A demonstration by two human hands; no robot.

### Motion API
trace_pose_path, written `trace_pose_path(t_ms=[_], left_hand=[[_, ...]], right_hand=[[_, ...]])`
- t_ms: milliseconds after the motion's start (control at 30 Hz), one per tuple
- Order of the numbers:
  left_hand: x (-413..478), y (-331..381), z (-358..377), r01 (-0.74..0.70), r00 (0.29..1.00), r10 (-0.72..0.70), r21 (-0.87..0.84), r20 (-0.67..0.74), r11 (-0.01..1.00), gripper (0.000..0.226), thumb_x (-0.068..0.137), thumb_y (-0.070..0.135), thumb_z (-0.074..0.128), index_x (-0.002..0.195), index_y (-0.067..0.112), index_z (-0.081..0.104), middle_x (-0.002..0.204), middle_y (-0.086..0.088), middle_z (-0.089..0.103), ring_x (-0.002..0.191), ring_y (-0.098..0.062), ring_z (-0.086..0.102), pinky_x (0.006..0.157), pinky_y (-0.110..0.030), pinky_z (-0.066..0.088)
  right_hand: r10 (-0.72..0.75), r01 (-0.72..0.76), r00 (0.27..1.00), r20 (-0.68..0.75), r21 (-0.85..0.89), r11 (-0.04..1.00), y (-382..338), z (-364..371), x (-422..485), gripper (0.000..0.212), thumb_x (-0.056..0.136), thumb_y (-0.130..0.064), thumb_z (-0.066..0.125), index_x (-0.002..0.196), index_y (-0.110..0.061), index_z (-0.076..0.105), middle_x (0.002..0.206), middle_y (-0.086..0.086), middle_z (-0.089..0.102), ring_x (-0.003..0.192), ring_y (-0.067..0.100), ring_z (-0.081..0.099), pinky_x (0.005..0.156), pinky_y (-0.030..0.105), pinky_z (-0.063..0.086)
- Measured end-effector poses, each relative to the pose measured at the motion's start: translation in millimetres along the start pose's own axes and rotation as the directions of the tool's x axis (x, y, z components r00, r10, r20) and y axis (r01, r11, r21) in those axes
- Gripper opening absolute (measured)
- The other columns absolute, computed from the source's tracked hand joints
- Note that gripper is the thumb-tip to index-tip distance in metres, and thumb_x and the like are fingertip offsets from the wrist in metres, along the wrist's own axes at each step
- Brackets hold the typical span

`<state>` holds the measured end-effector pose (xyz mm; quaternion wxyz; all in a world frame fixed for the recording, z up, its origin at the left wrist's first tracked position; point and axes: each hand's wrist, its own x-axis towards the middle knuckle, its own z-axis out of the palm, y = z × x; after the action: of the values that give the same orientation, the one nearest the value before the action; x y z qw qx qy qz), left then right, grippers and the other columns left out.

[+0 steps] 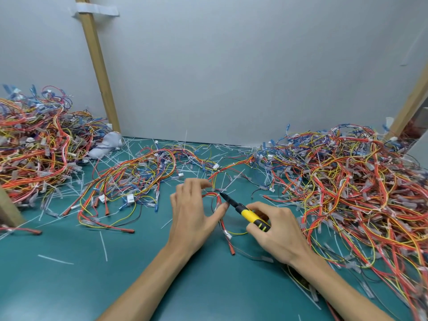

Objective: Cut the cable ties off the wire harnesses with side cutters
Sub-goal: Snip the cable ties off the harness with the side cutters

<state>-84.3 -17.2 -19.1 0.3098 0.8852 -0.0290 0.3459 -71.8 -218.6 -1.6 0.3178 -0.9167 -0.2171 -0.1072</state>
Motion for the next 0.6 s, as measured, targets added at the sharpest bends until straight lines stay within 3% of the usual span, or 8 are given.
trace_pose_path(t_ms=[100,200,267,400,533,600], left_hand=[[2.8,3.2,-4.5,0.004,0.996,-0.008,-0.043,-0.093,0.999,0.036,0.077,0.049,0.073,0.091,0.026,0.048,0.090,0.014,0.049,0.084,-0.007,0.045,0.076,-0.029,0.036],[-1.4,8.6,-3.0,0.088,0.996,-0.090,-0.159,-0.002,0.983,0.028,0.082,0.043,0.072,0.076,0.025,0.051,0.069,0.011,0.053,0.065,-0.008,0.050,0.061,-0.028,0.044],[-3.3,11.8,0.9,0.180,0.984,-0.175,-0.267,0.042,0.947,0.025,0.085,0.038,0.070,0.072,0.023,0.056,0.063,0.010,0.058,0.060,-0.008,0.055,0.057,-0.019,0.043],[-1.6,14.9,4.0,0.403,0.915,-0.358,-0.418,0.184,0.814,0.022,0.088,0.037,0.067,0.076,0.020,0.062,0.061,0.007,0.068,0.055,-0.008,0.066,0.058,-0.022,0.051],[-1.1,15.2,4.8,0.578,0.814,-0.479,-0.542,0.328,0.610,0.033,0.091,0.040,0.062,0.084,0.008,0.060,0.064,-0.001,0.070,0.059,-0.023,0.070,0.064,-0.033,0.057],[0.2,15.3,5.4,0.626,0.775,-0.496,-0.579,0.392,0.522,0.033,0.092,0.036,0.062,0.087,0.003,0.060,0.069,-0.006,0.071,0.064,-0.023,0.071,0.063,-0.035,0.059]], right_hand=[[0.082,-0.117,0.987,0.136,0.275,0.954,-2.6,-4.7,5.0,0.019,0.068,-0.032,0.057,0.082,-0.025,0.068,0.062,0.004,0.061,0.052,0.014,0.057,0.056,0.036,0.050],[0.095,-0.224,0.952,0.290,0.453,0.863,-0.8,-9.0,8.0,0.020,0.070,-0.027,0.060,0.084,-0.015,0.069,0.069,0.008,0.067,0.053,0.021,0.059,0.050,0.038,0.052],[0.083,-0.276,0.930,0.357,0.534,0.799,1.0,-10.8,8.4,0.029,0.078,-0.031,0.059,0.091,-0.007,0.067,0.074,0.009,0.068,0.055,0.025,0.058,0.050,0.036,0.050],[0.112,-0.354,0.902,0.416,0.568,0.743,-0.1,-9.8,8.6,0.046,0.093,-0.047,0.053,0.098,-0.003,0.066,0.073,0.005,0.065,0.056,0.023,0.056,0.049,0.031,0.047],[0.145,-0.361,0.901,0.408,0.523,0.772,-3.0,-7.6,8.7,0.043,0.101,-0.043,0.046,0.097,-0.004,0.064,0.071,0.001,0.065,0.054,0.021,0.056,0.049,0.031,0.047],[0.154,-0.359,0.904,0.400,0.509,0.783,-4.4,-6.9,8.7,0.041,0.101,-0.042,0.046,0.094,-0.006,0.064,0.071,0.001,0.064,0.054,0.021,0.056,0.049,0.031,0.047]])
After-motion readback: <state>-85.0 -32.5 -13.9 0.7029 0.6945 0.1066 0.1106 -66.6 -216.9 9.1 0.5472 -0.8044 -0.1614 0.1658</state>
